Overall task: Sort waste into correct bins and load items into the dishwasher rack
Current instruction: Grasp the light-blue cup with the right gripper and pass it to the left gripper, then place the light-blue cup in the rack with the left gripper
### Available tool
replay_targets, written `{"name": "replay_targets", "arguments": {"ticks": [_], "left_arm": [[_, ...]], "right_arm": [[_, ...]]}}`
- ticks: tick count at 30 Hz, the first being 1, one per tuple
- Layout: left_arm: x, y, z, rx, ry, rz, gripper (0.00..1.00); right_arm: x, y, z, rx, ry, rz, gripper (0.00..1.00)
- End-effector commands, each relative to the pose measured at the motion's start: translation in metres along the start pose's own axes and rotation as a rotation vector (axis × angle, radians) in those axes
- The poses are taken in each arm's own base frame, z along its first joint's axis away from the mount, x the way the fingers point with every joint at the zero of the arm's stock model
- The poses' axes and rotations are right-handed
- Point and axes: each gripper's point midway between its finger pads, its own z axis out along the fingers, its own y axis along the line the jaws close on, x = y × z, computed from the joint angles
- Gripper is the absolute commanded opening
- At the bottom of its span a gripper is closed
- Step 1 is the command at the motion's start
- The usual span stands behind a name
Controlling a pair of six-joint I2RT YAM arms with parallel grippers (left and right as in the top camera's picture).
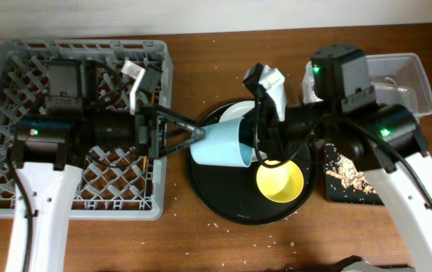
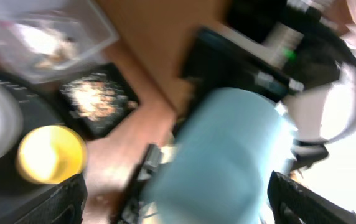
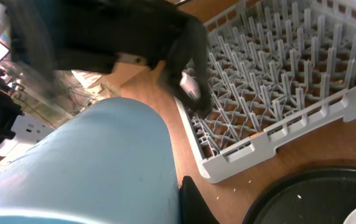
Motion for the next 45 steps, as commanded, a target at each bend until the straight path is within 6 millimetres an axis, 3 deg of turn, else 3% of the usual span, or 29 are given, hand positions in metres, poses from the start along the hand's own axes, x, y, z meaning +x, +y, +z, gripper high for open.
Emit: {"name": "replay_targets", "arguments": {"ticks": [1, 3, 4, 7, 9, 11, 12, 13, 15, 18, 19, 20, 21, 22, 23, 24, 26, 27, 28, 30, 34, 35, 37, 41, 43, 45], "left_arm": [[0.007, -0.038, 0.009, 0.199, 0.030, 0.119, 0.92], [0.010, -0.041, 0.013, 0.208, 0.047, 0.124, 0.91], [0.011, -0.042, 0.015, 0.212, 0.052, 0.124, 0.79], [0.013, -0.043, 0.015, 0.213, 0.057, 0.109, 0.66], [0.013, -0.043, 0.015, 0.213, 0.057, 0.108, 0.66], [0.014, -0.043, 0.015, 0.213, 0.060, 0.090, 0.77], [0.015, -0.043, 0.015, 0.213, 0.061, 0.086, 0.78], [0.015, -0.043, 0.015, 0.213, 0.062, 0.083, 0.76], [0.015, -0.043, 0.015, 0.213, 0.063, 0.073, 0.61], [0.015, -0.041, 0.015, 0.204, 0.063, 0.073, 0.56], [0.015, -0.039, 0.015, 0.189, 0.063, 0.073, 0.51], [0.015, -0.034, 0.016, 0.159, 0.065, 0.074, 0.46], [0.016, -0.020, 0.018, 0.078, 0.069, 0.075, 0.44], [0.016, 0.005, 0.017, -0.069, 0.075, 0.041, 0.43], [0.017, 0.030, 0.013, -0.223, 0.076, -0.003, 0.41], [0.020, 0.066, -0.002, -0.465, 0.066, -0.078, 0.40], [0.024, 0.093, -0.025, -0.655, 0.042, -0.157, 0.40], [0.033, 0.119, -0.059, -0.855, -0.005, -0.306, 0.40], [0.042, 0.131, -0.081, -0.962, -0.034, -0.408, 0.40], [0.052, 0.142, -0.114, -1.057, -0.070, -0.501, 0.40], [0.067, 0.150, -0.152, -1.155, -0.132, -0.646, 0.40], [0.091, 0.154, -0.184, -1.351, -0.164, -0.793, 0.40], [0.116, 0.154, -0.218, -1.579, -0.191, -0.915, 0.41], [0.146, 0.181, -0.220, -1.631, -0.187, -1.034, 0.42], [0.158, 0.206, -0.211, -1.521, -0.237, -1.125, 0.41], [0.162, 0.213, -0.199, -1.401, -0.262, -1.191, 0.41]], "right_arm": [[0.002, -0.003, 0.008, -0.049, 0.011, 0.016, 0.04], [-0.003, -0.003, 0.009, -0.063, -0.006, -0.008, 0.04], [-0.009, -0.003, 0.009, -0.067, -0.024, -0.014, 0.04], [-0.016, -0.003, 0.009, -0.063, -0.049, -0.027, 0.04], [-0.020, -0.004, 0.008, -0.063, -0.058, -0.017, 0.04], [-0.021, -0.004, 0.008, -0.062, -0.062, -0.023, 0.04], [-0.021, -0.004, 0.008, -0.062, -0.061, -0.022, 0.04], [-0.021, -0.004, 0.008, -0.061, -0.063, -0.024, 0.04], [-0.022, -0.004, 0.008, -0.059, -0.065, -0.028, 0.04], [-0.021, -0.004, 0.008, -0.060, -0.064, -0.023, 0.05], [-0.021, -0.004, 0.008, -0.060, -0.062, -0.021, 0.16], [-0.020, -0.004, 0.008, -0.060, -0.059, -0.015, 0.34], [-0.018, -0.005, 0.008, -0.058, -0.055, -0.003, 0.65], [-0.019, -0.006, 0.006, -0.050, -0.056, 0.032, 0.74], [-0.020, -0.012, 0.001, -0.027, -0.068, 0.097, 0.77], [-0.021, -0.032, -0.013, 0.074, -0.094, 0.206, 0.81], [-0.008, -0.069, -0.037, 0.287, -0.118, 0.412, 0.84], [0.002, -0.079, -0.043, 0.342, -0.104, 0.468, 0.85], [0.011, -0.083, -0.046, 0.372, -0.084, 0.504, 0.85], [0.022, -0.082, -0.046, 0.388, -0.035, 0.482, 0.85], [0.027, -0.081, -0.046, 0.388, -0.018, 0.488, 0.85], [0.031, -0.081, -0.046, 0.395, -0.006, 0.502, 0.86], [0.036, -0.081, -0.047, 0.405, 0.011, 0.521, 0.86], [0.049, -0.089, -0.052, 0.474, 0.046, 0.551, 0.86], [0.052, -0.088, -0.052, 0.474, 0.056, 0.559, 0.87], [0.052, -0.088, -0.052, 0.477, 0.057, 0.559, 0.87]]}}
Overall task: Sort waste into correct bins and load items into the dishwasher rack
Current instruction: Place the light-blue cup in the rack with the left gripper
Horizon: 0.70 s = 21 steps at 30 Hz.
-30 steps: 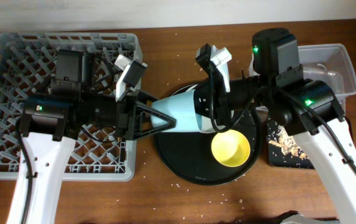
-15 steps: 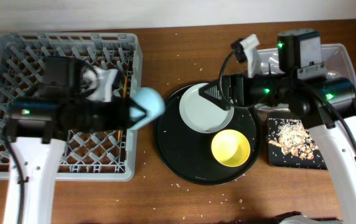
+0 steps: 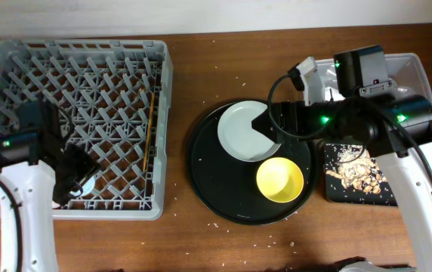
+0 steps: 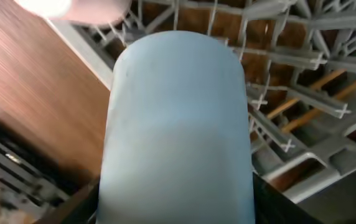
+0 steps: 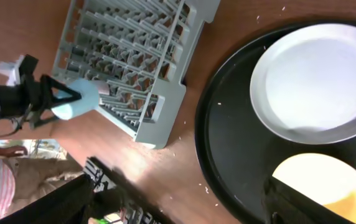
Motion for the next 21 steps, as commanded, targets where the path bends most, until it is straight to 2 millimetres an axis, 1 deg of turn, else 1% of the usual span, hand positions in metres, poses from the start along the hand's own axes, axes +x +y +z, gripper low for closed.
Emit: {"name": "replay_targets", "arguments": {"ticks": [1, 3, 6, 7, 8, 9, 10, 12, 13, 14, 15, 17, 18, 19, 20, 21], "left_arm": [[0.011, 0.005, 0.018, 0.065, 0.105, -0.115, 0.42], [0.013, 0.010, 0.025, 0.056, 0.118, -0.132, 0.43], [0.022, 0.016, 0.050, 0.059, 0.162, -0.167, 0.43], [0.023, 0.017, 0.054, 0.063, 0.168, -0.175, 0.43], [0.020, 0.018, 0.059, 0.069, 0.160, -0.185, 0.48], [0.017, 0.018, 0.060, 0.074, 0.150, -0.193, 0.58], [0.016, 0.019, 0.060, 0.076, 0.147, -0.197, 0.61], [0.009, 0.016, 0.060, 0.091, 0.121, -0.196, 0.85], [0.006, 0.014, 0.061, 0.099, 0.108, -0.195, 0.87], [0.002, 0.013, 0.061, 0.107, 0.095, -0.195, 0.95], [-0.002, 0.011, 0.061, 0.117, 0.080, -0.195, 0.99], [-0.003, 0.008, 0.060, 0.132, 0.077, -0.182, 0.99], [-0.002, 0.001, 0.057, 0.171, 0.085, -0.138, 0.99], [-0.006, -0.013, 0.045, 0.249, 0.081, -0.062, 0.89], [-0.013, -0.024, 0.026, 0.312, 0.062, -0.016, 0.82], [-0.019, -0.032, 0.006, 0.356, 0.034, 0.022, 0.82]], "right_arm": [[0.001, -0.002, -0.005, 0.024, -0.014, -0.018, 0.87], [0.001, -0.005, -0.005, 0.040, -0.014, -0.016, 0.87], [0.002, -0.005, -0.005, 0.041, -0.010, -0.013, 0.87], [0.002, -0.005, -0.005, 0.041, -0.009, -0.012, 0.87], [0.002, -0.005, -0.005, 0.041, -0.009, -0.012, 0.87], [0.002, -0.005, -0.005, 0.041, -0.009, -0.012, 0.87], [0.003, -0.005, -0.005, 0.041, -0.008, -0.012, 0.87], [0.005, -0.006, -0.005, 0.043, 0.000, -0.006, 0.87], [0.006, -0.006, -0.005, 0.044, 0.006, -0.002, 0.87], [0.007, -0.006, -0.005, 0.045, 0.010, -0.007, 0.87], [0.009, -0.006, -0.005, 0.046, 0.015, -0.020, 0.87], [0.010, -0.007, -0.005, 0.046, 0.021, -0.018, 0.87], [0.010, -0.007, -0.005, 0.047, 0.020, -0.018, 0.87], [0.010, -0.007, -0.005, 0.051, 0.019, -0.018, 0.87], [0.009, -0.012, -0.005, 0.080, 0.014, -0.018, 0.87], [0.008, -0.016, -0.006, 0.100, 0.011, -0.018, 0.87]]}}
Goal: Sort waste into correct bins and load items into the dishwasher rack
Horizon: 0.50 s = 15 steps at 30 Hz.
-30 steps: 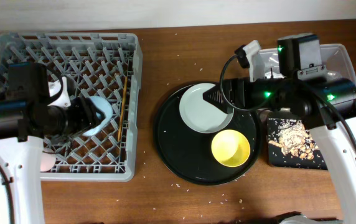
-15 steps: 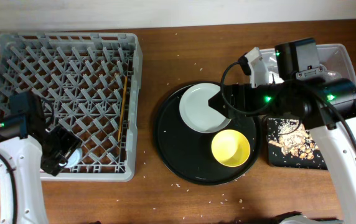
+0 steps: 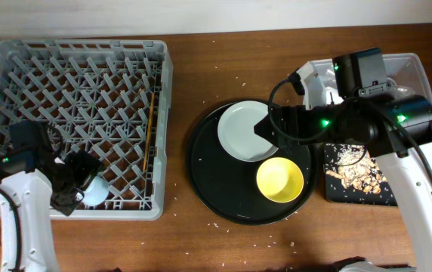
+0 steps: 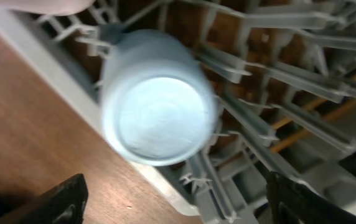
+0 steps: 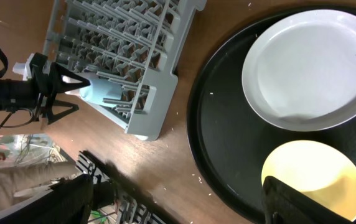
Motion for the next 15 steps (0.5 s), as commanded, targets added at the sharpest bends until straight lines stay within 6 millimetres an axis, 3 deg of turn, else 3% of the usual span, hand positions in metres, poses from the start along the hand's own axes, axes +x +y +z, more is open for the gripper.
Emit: {"name": "replay_targets", "arguments": {"ticks": [1, 3, 5, 7, 9, 12, 15], "left_arm": [[-0.015, -0.059, -0.068, 0.238, -0.087, 0.248, 0.82], [-0.007, -0.124, -0.139, 0.401, -0.255, 0.620, 0.82], [0.012, -0.160, -0.163, 0.462, -0.342, 0.850, 0.82], [0.044, -0.192, -0.167, 0.496, -0.378, 1.060, 0.82], [0.054, -0.198, -0.161, 0.455, -0.388, 1.107, 0.99], [0.068, -0.204, -0.160, 0.461, -0.378, 1.147, 0.99], [0.068, -0.204, -0.160, 0.461, -0.377, 1.147, 0.99]], "right_arm": [[-0.001, -0.016, -0.004, 0.099, -0.020, 0.003, 0.87], [0.008, -0.059, 0.001, 0.309, 0.007, 0.172, 0.86], [0.021, -0.077, 0.017, 0.350, 0.065, 0.258, 0.84], [0.043, -0.099, 0.044, 0.372, 0.155, 0.315, 0.80], [0.063, -0.112, 0.061, 0.380, 0.216, 0.343, 0.76], [0.087, -0.121, 0.072, 0.395, 0.281, 0.364, 0.75], [0.089, -0.116, 0.076, 0.392, 0.293, 0.336, 0.75]]}}
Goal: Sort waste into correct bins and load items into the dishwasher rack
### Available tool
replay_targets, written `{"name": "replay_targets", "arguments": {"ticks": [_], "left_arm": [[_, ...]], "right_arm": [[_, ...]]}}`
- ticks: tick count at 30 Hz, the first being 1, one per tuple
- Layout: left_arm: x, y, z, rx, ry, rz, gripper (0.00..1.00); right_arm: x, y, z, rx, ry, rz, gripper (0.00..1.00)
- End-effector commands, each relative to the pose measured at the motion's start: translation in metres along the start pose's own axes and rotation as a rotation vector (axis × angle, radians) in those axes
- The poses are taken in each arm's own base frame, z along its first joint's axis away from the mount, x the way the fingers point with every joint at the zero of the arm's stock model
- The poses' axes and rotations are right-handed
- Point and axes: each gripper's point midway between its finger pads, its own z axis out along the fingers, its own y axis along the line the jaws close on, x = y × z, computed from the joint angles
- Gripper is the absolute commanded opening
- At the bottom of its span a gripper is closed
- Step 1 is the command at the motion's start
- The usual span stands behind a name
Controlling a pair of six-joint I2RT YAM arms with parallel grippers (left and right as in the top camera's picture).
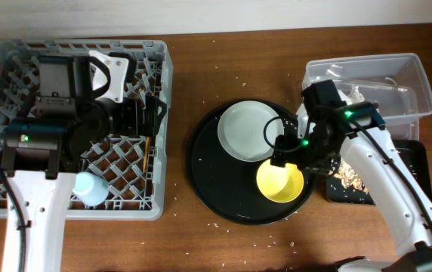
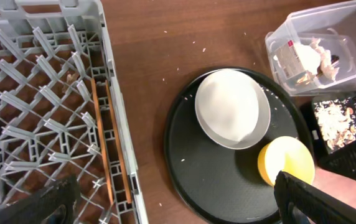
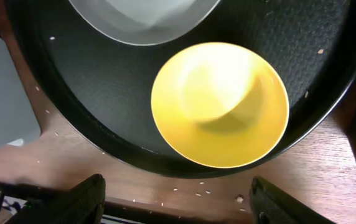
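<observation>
A blue cup (image 1: pixel 89 189) stands upside down in the front left of the grey dishwasher rack (image 1: pixel 163 91). On the round black tray (image 1: pixel 201 181) are a white plate (image 1: pixel 242 132) and a yellow bowl (image 1: pixel 284 185). My left gripper (image 1: pixel 155 117) hangs open over the rack's right side; in its wrist view the left gripper (image 2: pixel 175 205) is empty, facing the tray. My right gripper (image 1: pixel 280 155) is open just above the yellow bowl (image 3: pixel 218 102), and the right gripper (image 3: pixel 181 199) holds nothing.
A pair of orange chopsticks (image 2: pixel 106 143) lies in the rack by its right wall. A clear container (image 1: pixel 397 72) with waste stands at the back right. A black tray of food scraps (image 1: pixel 344 177) lies below it, partly under my right arm. Crumbs dot the wooden table.
My left gripper has moved from the rack's front left corner, beside the cup, to the rack's right side. My right gripper has moved from over the plate to just above the yellow bowl.
First the blue cup hung over the tray's left edge in my left gripper, the right gripper close by. Then the left gripper held it over the rack's front left. Then the cup stood upside down there, released. Now both grippers are open and empty.
</observation>
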Motion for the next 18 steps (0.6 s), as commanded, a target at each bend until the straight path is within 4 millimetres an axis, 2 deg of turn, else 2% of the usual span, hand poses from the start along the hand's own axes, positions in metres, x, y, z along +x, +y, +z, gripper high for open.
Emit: {"name": "replay_targets", "arguments": {"ticks": [1, 3, 4, 5, 6, 7, 8, 9, 10, 13, 14, 16, 18], "left_arm": [[-0.001, 0.001, 0.000, -0.012, -0.004, 0.028, 0.99], [-0.001, 0.001, 0.000, -0.012, -0.004, 0.028, 0.99], [-0.001, 0.001, 0.000, -0.012, -0.004, 0.028, 0.99], [-0.001, 0.001, 0.000, -0.012, -0.004, 0.028, 0.99], [-0.001, 0.001, 0.000, -0.012, -0.004, 0.028, 0.99], [-0.001, 0.001, 0.000, -0.012, -0.004, 0.028, 0.99], [-0.001, 0.001, 0.000, -0.012, -0.004, 0.028, 0.99], [-0.001, 0.001, 0.000, -0.012, -0.004, 0.028, 0.99], [-0.001, 0.001, 0.000, -0.012, -0.004, 0.028, 0.99], [-0.001, 0.001, 0.000, -0.012, -0.004, 0.028, 0.99], [-0.001, 0.001, 0.000, -0.012, -0.004, 0.028, 0.99], [-0.001, 0.001, 0.000, -0.012, -0.004, 0.028, 0.99], [-0.001, 0.001, 0.000, -0.012, -0.004, 0.028, 0.99]], "right_arm": [[0.003, 0.009, 0.002, 0.007, -0.012, -0.041, 0.76], [0.003, 0.023, 0.002, -0.024, -0.022, -0.084, 0.74], [0.007, 0.035, 0.000, -0.072, -0.012, -0.140, 0.63], [0.014, 0.061, -0.012, -0.175, -0.016, -0.289, 0.67], [0.017, 0.080, -0.033, -0.203, -0.075, -0.390, 0.98], [0.019, 0.088, -0.046, -0.208, -0.111, -0.422, 0.98], [0.027, 0.100, -0.072, -0.227, -0.161, -0.467, 0.98], [0.034, 0.103, -0.084, -0.236, -0.173, -0.483, 0.99], [0.041, 0.102, -0.095, -0.232, -0.184, -0.490, 0.99], [0.014, 0.077, -0.137, -0.083, -0.410, -0.459, 0.98], [0.013, 0.072, -0.157, -0.055, -0.487, -0.512, 0.98], [0.019, 0.061, -0.189, 0.005, -0.626, -0.587, 0.98], [0.029, 0.046, -0.215, 0.067, -0.738, -0.570, 0.99]]}}
